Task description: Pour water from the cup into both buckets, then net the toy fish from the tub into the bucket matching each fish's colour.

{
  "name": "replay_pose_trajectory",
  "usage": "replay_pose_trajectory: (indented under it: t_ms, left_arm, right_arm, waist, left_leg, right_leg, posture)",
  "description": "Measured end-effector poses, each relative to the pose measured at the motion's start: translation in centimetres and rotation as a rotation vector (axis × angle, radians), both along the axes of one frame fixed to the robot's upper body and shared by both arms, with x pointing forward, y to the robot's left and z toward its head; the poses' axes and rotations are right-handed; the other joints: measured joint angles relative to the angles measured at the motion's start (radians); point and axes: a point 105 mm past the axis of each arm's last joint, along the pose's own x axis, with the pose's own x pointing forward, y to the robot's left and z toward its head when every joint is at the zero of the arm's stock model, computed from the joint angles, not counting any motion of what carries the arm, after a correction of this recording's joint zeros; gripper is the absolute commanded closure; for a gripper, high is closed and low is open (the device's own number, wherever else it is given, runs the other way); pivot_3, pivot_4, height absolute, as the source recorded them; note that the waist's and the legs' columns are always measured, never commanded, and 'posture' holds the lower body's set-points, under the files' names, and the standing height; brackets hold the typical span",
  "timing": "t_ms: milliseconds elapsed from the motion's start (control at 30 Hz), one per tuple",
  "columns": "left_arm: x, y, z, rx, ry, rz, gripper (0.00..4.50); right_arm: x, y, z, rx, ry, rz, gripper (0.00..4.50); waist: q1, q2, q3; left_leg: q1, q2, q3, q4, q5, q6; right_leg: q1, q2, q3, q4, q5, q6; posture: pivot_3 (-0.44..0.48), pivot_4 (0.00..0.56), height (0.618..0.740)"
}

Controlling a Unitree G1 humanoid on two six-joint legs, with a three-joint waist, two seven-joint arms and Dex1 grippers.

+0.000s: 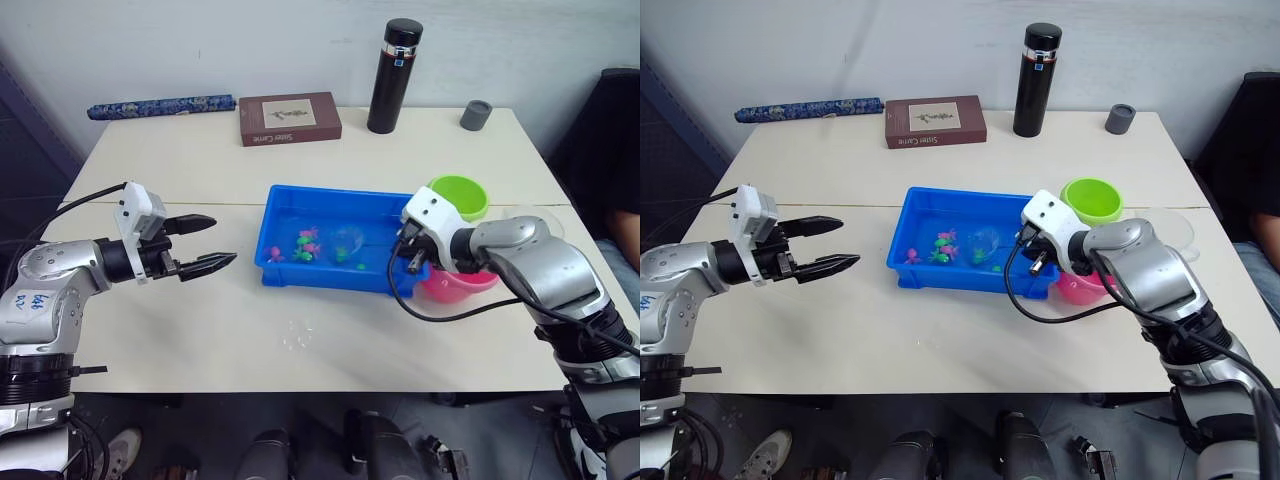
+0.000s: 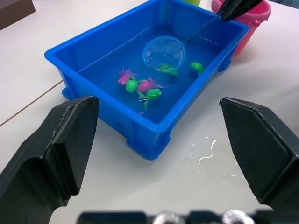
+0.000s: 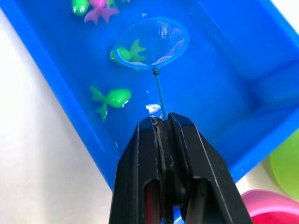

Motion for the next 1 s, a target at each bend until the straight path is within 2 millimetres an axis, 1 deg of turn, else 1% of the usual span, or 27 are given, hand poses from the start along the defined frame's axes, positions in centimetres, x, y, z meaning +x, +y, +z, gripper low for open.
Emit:
replay_pose_trajectory:
  t_ms: [200,533,700,1000]
  left_arm:
    - [-0.1,0.1,-0.3,-0.002,0.009,0.009,0.03]
    - [-0.4,0.6,-0.5,0.008,0.016,0.022,0.03]
    - [-0.5,0.4,-0.3,0.019,0.004,0.017,0.03]
    - [-0.5,0.5,-0.2,0.011,0.003,0.022,0.03]
  right_arm:
    - [-0.3,0.7,-0.7,-0.012,0.022,0.031,4.5]
    - [-0.2,2.7,-0.9,0.034,0.012,0.054,4.5]
    - [0.0,3.3,-1.0,0.048,0.01,0.049,4.5]
    - [0.2,3.2,-0.8,0.07,0.015,0.021,4.5]
  waist:
    - [0.0,0.0,0.0]
    - [0.0,0.0,0.0]
    - [0.0,0.0,0.0]
    - [0.0,0.0,0.0]
  left_leg:
    - [0.0,0.0,0.0,0.0,0.0,0.0]
    - [0.0,0.0,0.0,0.0,0.0,0.0]
    - [0.0,0.0,0.0,0.0,0.0,0.0]
    - [0.0,0.0,0.0,-0.001,0.0,0.0]
  right_leg:
    - [0.0,0.0,0.0,0.0,0.0,0.0]
    - [0.0,0.0,0.0,0.0,0.0,0.0]
    - [0.0,0.0,0.0,-0.001,0.0,0.0]
    - [0.0,0.0,0.0,-0.001,0.0,0.0]
  posture:
    - [0.0,0.15,0.74]
    - [0.0,0.15,0.74]
    - [0.0,0.15,0.74]
    - [0.0,0.15,0.74]
